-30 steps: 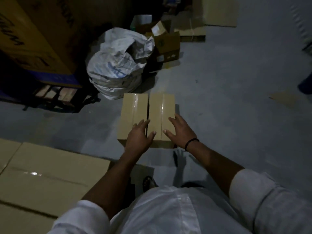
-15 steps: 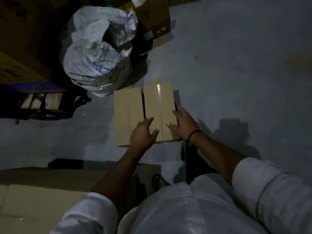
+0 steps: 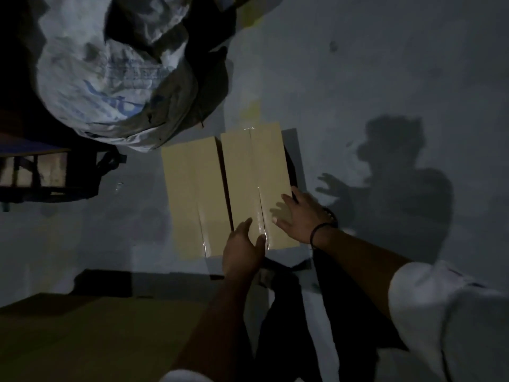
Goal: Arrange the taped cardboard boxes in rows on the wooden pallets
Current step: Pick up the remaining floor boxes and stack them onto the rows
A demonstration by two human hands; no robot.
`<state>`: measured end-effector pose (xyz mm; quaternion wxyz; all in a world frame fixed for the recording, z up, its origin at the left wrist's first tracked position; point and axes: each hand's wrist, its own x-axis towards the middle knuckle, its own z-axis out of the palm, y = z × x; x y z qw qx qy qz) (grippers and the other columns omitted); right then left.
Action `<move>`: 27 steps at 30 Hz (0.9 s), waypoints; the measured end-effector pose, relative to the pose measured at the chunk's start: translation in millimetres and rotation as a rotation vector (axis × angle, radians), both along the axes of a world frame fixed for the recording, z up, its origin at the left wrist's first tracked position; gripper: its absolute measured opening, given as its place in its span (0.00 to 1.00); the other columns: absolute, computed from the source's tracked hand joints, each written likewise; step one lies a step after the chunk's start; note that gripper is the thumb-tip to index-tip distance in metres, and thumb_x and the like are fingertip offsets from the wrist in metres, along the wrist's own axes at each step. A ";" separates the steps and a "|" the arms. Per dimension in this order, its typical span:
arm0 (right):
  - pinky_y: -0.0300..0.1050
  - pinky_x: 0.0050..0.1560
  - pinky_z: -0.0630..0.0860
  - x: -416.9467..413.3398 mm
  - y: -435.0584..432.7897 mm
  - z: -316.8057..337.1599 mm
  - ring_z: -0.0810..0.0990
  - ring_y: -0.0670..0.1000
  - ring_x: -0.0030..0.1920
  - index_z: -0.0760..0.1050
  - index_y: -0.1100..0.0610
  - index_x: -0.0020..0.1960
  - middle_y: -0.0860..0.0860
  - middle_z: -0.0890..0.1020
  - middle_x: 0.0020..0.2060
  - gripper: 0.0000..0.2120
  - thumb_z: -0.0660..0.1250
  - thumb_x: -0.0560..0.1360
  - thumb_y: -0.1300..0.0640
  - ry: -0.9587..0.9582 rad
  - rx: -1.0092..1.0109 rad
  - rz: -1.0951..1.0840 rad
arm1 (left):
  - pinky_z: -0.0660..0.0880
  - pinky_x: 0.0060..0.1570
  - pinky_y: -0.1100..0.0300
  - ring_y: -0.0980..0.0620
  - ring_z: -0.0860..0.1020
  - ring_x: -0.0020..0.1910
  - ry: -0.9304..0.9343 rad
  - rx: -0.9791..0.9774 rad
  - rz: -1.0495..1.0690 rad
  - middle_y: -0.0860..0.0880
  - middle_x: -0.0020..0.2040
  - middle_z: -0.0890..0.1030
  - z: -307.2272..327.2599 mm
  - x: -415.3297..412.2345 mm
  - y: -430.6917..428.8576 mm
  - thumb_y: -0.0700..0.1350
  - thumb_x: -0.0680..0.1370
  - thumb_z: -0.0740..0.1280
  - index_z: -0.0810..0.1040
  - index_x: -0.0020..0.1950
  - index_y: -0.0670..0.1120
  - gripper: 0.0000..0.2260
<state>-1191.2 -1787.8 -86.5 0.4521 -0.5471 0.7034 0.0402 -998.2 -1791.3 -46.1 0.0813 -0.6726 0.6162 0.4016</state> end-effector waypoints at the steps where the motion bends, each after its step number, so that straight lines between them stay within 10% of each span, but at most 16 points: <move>1: 0.60 0.77 0.58 -1.0 -7.2 -24.7 0.51 0.62 0.80 0.54 0.52 0.82 0.54 0.47 0.83 0.39 0.59 0.79 0.32 0.007 0.022 -0.004 | 0.72 0.70 0.49 0.46 0.72 0.73 -0.017 0.027 -0.023 0.46 0.75 0.73 -26.8 0.5 -5.6 0.54 0.81 0.68 0.67 0.80 0.50 0.28; 8: 0.64 0.76 0.59 6.8 -28.8 -167.6 0.43 0.65 0.81 0.53 0.51 0.82 0.54 0.43 0.82 0.41 0.62 0.78 0.33 0.059 0.001 -0.091 | 0.69 0.73 0.50 0.44 0.63 0.79 -0.083 0.026 -0.188 0.47 0.85 0.49 -186.8 11.7 -46.3 0.54 0.82 0.67 0.62 0.82 0.51 0.30; 17: 0.71 0.68 0.67 27.6 -58.3 -290.4 0.45 0.69 0.79 0.46 0.41 0.82 0.49 0.30 0.80 0.45 0.66 0.74 0.34 0.084 -0.088 -0.035 | 0.62 0.70 0.28 0.27 0.47 0.79 -0.175 -0.052 -0.416 0.48 0.84 0.39 -317.4 31.5 -98.8 0.67 0.76 0.67 0.52 0.82 0.56 0.41; 27: 0.65 0.70 0.68 33.7 -84.3 -302.2 0.57 0.69 0.74 0.50 0.42 0.82 0.47 0.34 0.81 0.48 0.71 0.71 0.34 0.062 -0.191 -0.205 | 0.69 0.64 0.29 0.23 0.64 0.70 -0.208 -0.214 -0.278 0.48 0.84 0.42 -329.3 10.8 -127.1 0.77 0.70 0.63 0.49 0.82 0.61 0.47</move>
